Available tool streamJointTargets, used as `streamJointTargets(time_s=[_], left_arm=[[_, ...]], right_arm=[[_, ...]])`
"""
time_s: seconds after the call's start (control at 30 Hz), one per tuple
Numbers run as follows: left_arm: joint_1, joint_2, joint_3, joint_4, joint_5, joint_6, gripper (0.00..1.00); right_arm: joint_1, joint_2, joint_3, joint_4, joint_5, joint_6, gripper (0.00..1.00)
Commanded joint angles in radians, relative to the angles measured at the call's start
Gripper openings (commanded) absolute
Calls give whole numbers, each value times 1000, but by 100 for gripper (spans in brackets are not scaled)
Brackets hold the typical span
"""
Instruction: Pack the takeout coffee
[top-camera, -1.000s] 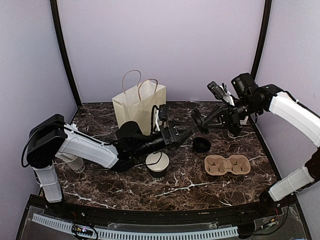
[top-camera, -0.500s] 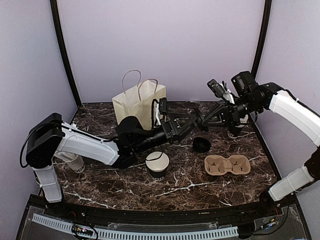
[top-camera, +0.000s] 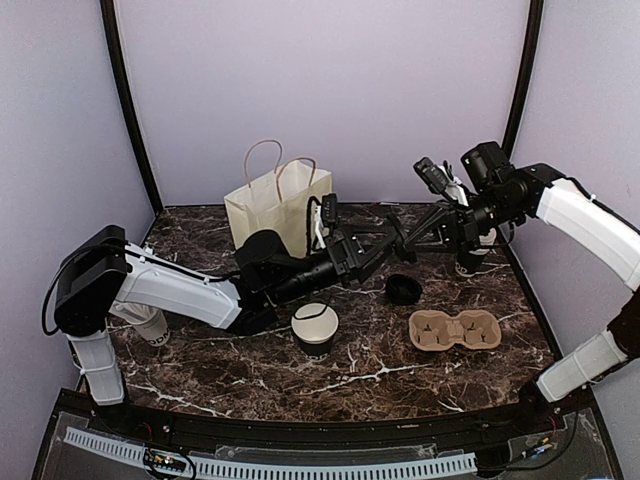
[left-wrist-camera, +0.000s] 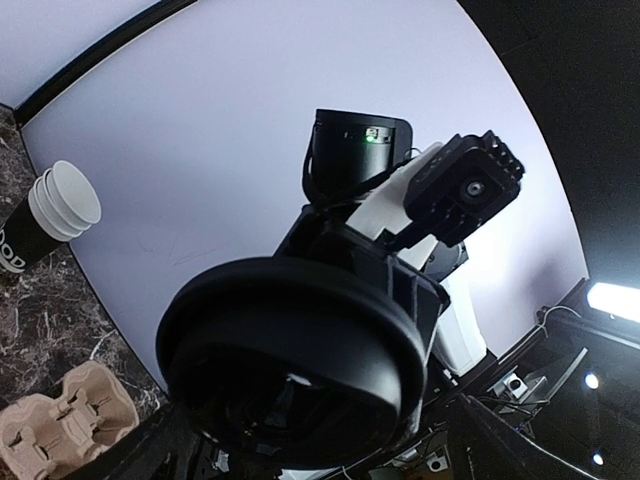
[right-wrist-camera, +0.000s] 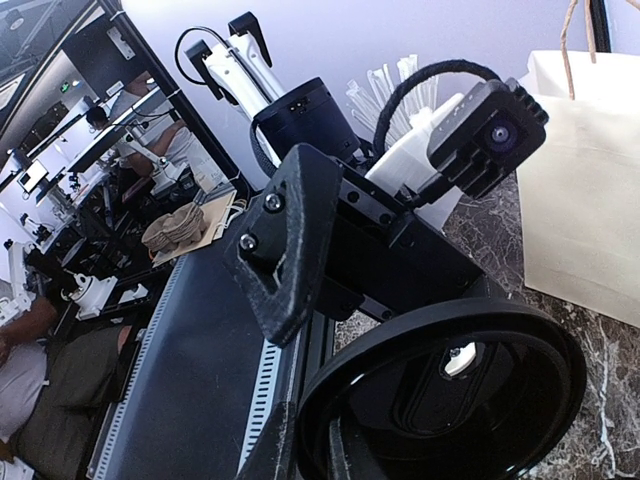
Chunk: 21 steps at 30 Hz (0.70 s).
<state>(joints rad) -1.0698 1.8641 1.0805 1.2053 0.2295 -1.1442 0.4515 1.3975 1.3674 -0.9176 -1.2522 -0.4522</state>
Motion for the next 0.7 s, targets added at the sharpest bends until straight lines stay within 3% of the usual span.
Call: streamJointTargets(time_s=[0.0,0.2,0.67], left_arm=[[-4,-44,4,-79,6,-5,92],[-4,-46,41,-183,-16,19,93],[-2,31,42,78,31,-24,87]], right_arm=[[7,-4,32,-4,-7,-14,12],[6,-1,33,-3,-12,-11,12],[7,-10,18,7,-19,-9,12]])
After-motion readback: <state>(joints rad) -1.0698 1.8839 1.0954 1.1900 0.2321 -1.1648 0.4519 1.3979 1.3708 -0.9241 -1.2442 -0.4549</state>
